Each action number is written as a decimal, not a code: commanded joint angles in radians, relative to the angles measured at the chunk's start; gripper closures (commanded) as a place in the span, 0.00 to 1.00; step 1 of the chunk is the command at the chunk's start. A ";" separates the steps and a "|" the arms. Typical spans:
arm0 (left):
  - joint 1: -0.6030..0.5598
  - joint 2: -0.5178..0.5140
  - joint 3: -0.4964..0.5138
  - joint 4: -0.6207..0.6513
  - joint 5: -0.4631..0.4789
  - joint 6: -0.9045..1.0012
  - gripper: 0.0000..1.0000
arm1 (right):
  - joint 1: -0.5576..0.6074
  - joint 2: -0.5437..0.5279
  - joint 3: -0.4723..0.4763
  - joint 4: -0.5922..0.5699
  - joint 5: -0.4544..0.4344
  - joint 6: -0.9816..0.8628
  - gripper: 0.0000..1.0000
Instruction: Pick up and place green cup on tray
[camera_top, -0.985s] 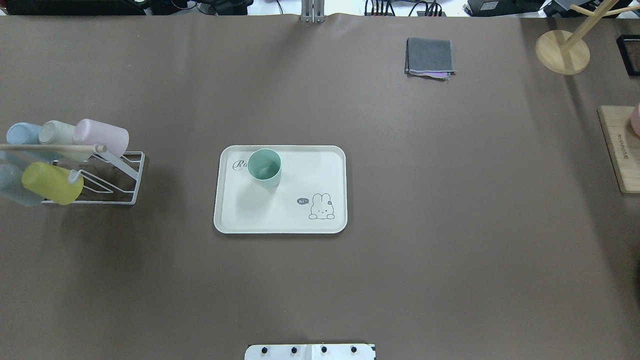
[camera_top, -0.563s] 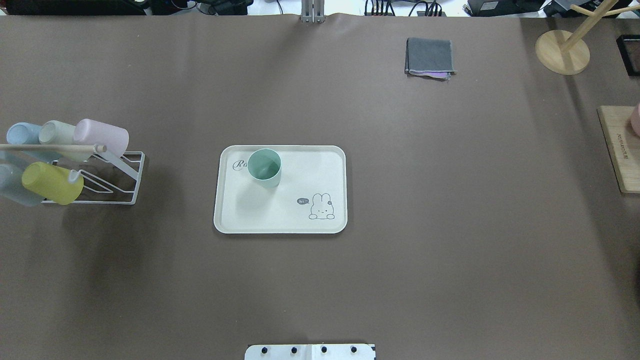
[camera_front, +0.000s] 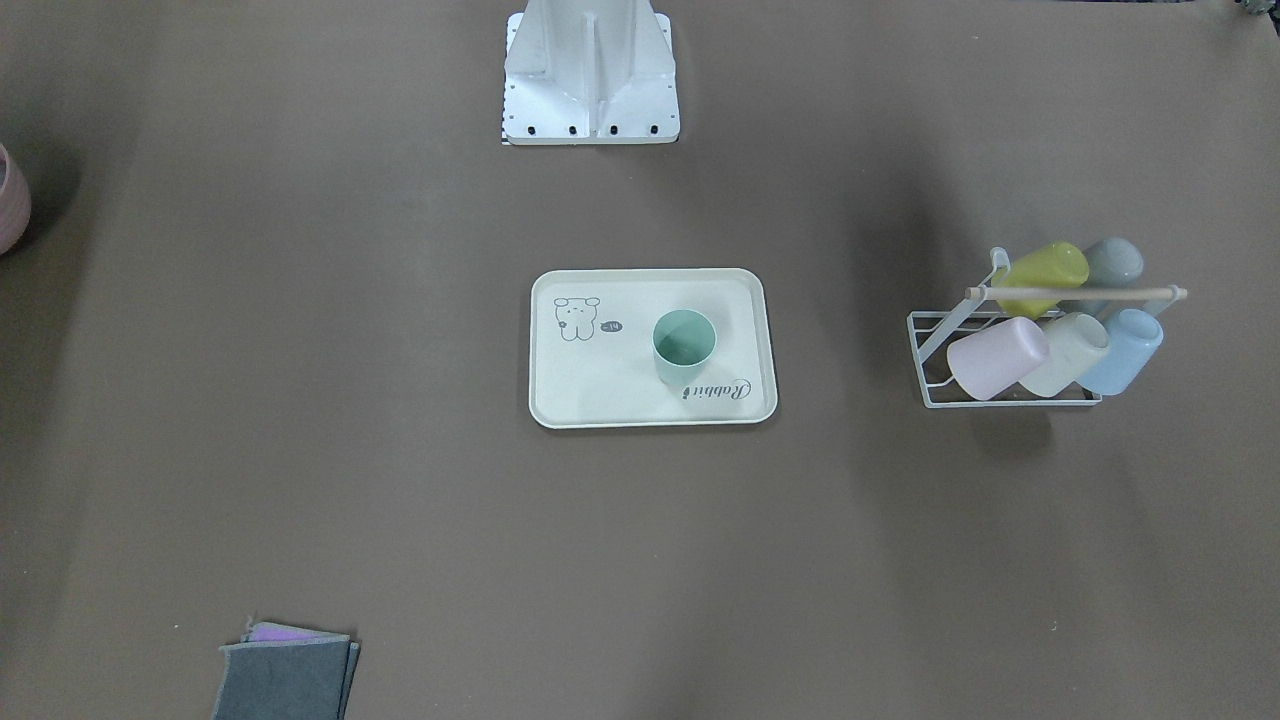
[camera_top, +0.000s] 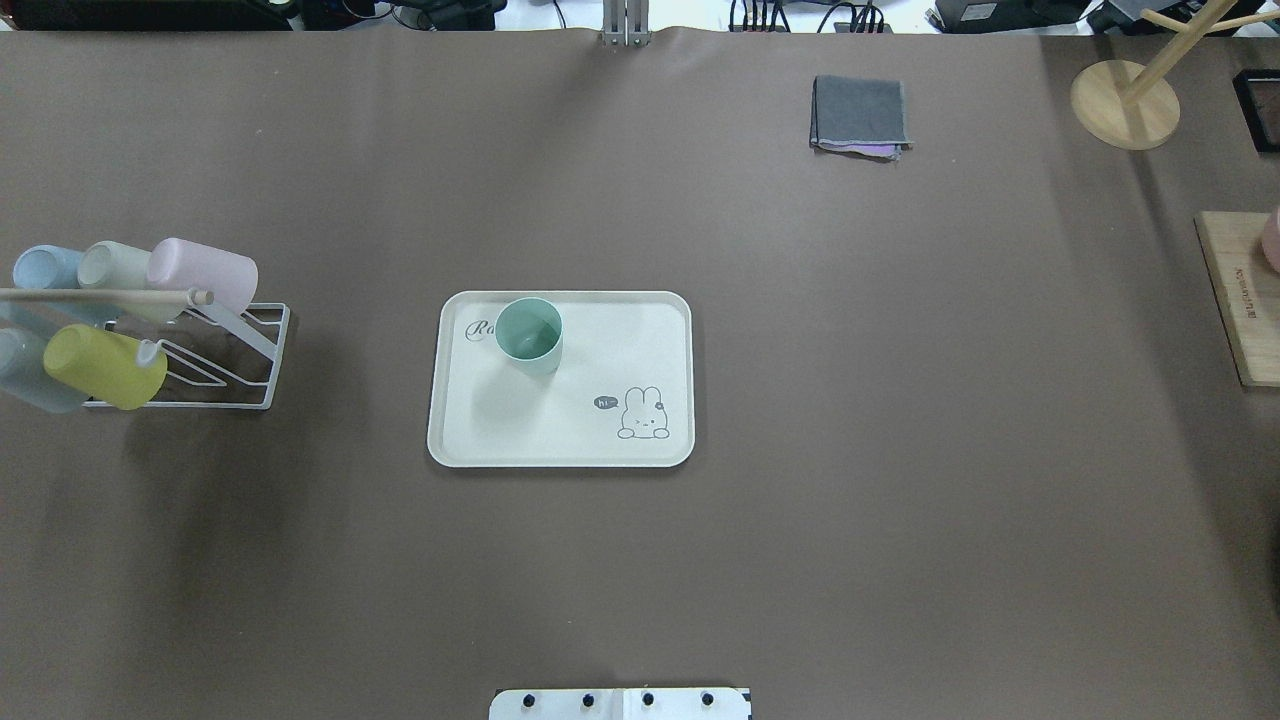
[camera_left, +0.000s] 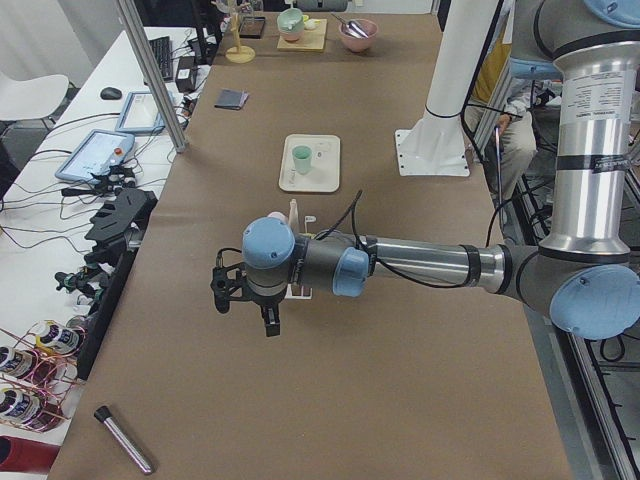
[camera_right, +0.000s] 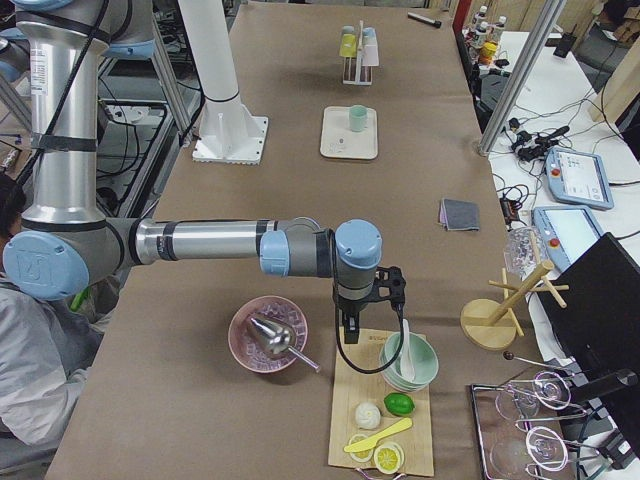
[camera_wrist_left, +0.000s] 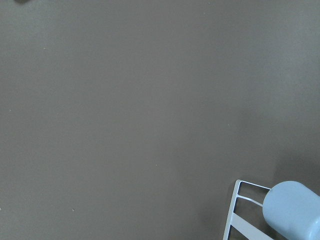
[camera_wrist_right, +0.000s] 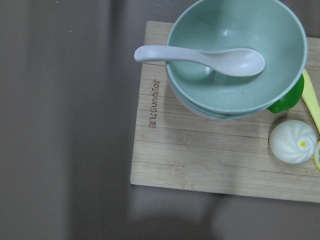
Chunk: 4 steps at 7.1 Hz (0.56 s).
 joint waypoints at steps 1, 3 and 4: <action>0.001 -0.005 0.000 0.005 0.009 0.002 0.02 | 0.000 -0.002 0.000 0.000 0.000 -0.001 0.00; -0.001 -0.003 -0.003 0.006 0.009 0.002 0.02 | 0.000 -0.002 -0.002 0.000 -0.002 -0.001 0.00; -0.001 -0.002 -0.009 0.006 0.009 0.002 0.02 | 0.000 -0.003 -0.003 0.000 -0.003 -0.001 0.00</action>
